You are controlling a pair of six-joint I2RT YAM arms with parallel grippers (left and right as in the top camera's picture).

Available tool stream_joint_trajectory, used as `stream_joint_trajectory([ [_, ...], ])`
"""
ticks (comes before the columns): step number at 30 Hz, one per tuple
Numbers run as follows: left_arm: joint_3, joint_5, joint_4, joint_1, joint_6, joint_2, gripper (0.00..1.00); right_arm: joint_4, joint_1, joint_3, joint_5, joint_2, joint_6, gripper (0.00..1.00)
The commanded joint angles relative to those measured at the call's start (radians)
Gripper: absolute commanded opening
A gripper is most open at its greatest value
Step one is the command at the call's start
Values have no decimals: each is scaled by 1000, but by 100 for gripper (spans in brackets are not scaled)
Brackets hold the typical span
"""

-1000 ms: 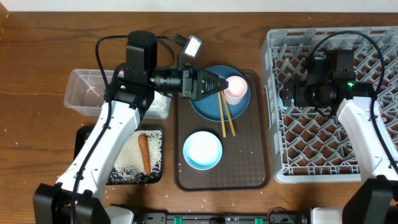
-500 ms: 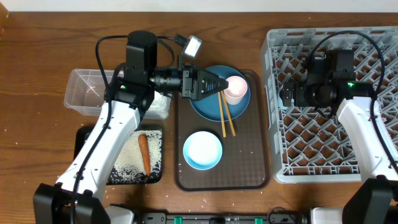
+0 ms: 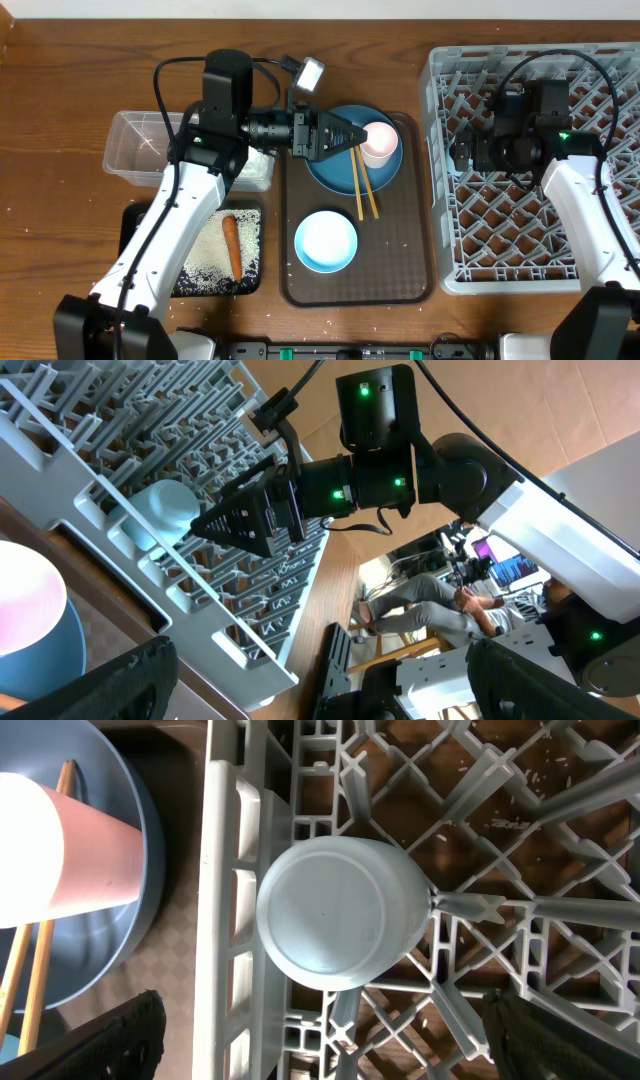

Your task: Sort waste into correct bins and load items into the dishwasher rack

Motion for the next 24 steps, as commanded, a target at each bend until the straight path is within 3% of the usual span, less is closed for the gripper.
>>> stream_joint_trajectory([
  [1, 5, 4, 2, 0, 13, -5, 94, -3, 11, 24, -8, -6, -4, 99],
  [6, 5, -11, 6, 0, 14, -5, 94, -3, 11, 24, -8, -6, -4, 99],
  [13, 5, -372, -17, -48, 21, -3, 92, -5, 11, 24, -8, -6, -4, 99],
  [21, 5, -988, -163, -214, 21, 24, 89, -28, 11, 26, -9, -17, -4, 99],
  [24, 5, -1063, -160, -261, 21, 61, 91, -47, 11, 32, -11, -63, -4, 99],
])
